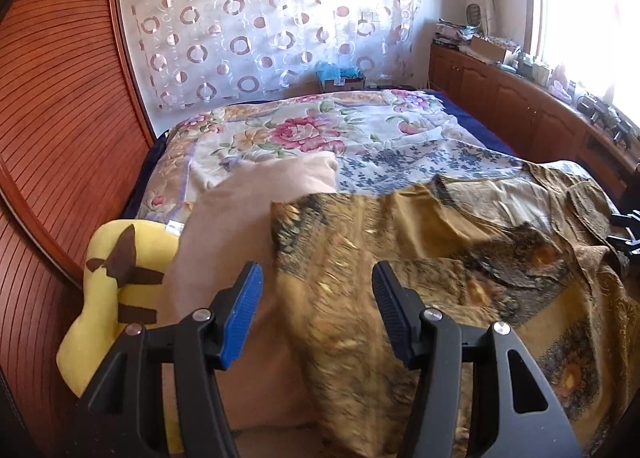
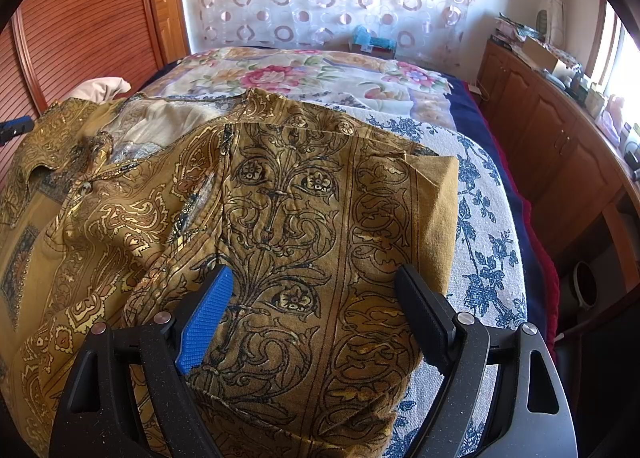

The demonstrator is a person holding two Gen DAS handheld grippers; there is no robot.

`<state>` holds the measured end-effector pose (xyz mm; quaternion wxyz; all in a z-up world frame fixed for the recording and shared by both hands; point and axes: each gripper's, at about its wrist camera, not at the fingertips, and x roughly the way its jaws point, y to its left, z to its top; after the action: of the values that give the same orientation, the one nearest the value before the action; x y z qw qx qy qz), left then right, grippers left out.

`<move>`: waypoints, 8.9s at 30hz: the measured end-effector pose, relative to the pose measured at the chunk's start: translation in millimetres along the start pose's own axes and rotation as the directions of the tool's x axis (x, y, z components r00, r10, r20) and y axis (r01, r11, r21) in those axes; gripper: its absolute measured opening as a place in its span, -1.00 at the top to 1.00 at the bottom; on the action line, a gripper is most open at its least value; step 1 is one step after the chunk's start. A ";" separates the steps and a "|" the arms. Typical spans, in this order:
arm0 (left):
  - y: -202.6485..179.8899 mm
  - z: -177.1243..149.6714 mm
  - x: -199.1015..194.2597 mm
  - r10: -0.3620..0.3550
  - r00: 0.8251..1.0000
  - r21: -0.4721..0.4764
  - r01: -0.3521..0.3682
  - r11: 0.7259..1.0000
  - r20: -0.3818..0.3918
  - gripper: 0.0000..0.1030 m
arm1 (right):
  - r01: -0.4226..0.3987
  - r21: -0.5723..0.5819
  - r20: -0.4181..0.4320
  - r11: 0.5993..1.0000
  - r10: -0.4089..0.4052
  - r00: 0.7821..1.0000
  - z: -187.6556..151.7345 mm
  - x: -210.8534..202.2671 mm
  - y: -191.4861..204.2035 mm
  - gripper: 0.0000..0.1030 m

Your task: Fold small clothes

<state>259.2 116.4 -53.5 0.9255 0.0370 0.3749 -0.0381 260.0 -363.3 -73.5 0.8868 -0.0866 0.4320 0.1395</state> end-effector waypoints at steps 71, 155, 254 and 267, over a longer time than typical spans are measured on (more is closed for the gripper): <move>-51.1 -15.0 -78.5 -0.211 0.953 0.022 0.211 0.977 0.218 1.00 | -0.025 0.077 0.086 0.997 0.019 0.996 38.1 -11.3 -49.8 0.98; 5.3 -125.4 -133.3 -0.109 0.994 -0.052 0.110 0.993 0.031 0.00 | 0.001 0.007 0.123 1.000 -0.002 0.992 -94.2 -127.0 21.7 -0.28; -4.5 -47.8 -87.7 -0.101 0.992 -0.017 0.103 0.995 0.082 0.08 | 0.088 0.017 0.110 0.996 -0.089 0.990 10.2 -115.7 -24.0 -0.04; 17.9 -139.3 -100.3 -0.126 0.992 -0.092 0.125 0.988 -0.001 0.08 | 0.030 0.073 0.022 0.997 -0.032 0.999 -53.4 -61.5 -7.1 -0.04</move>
<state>92.9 152.0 -82.7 0.9208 -0.0290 0.3809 -0.0790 186.5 -395.2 -57.4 0.8964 -0.0595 0.4249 0.1108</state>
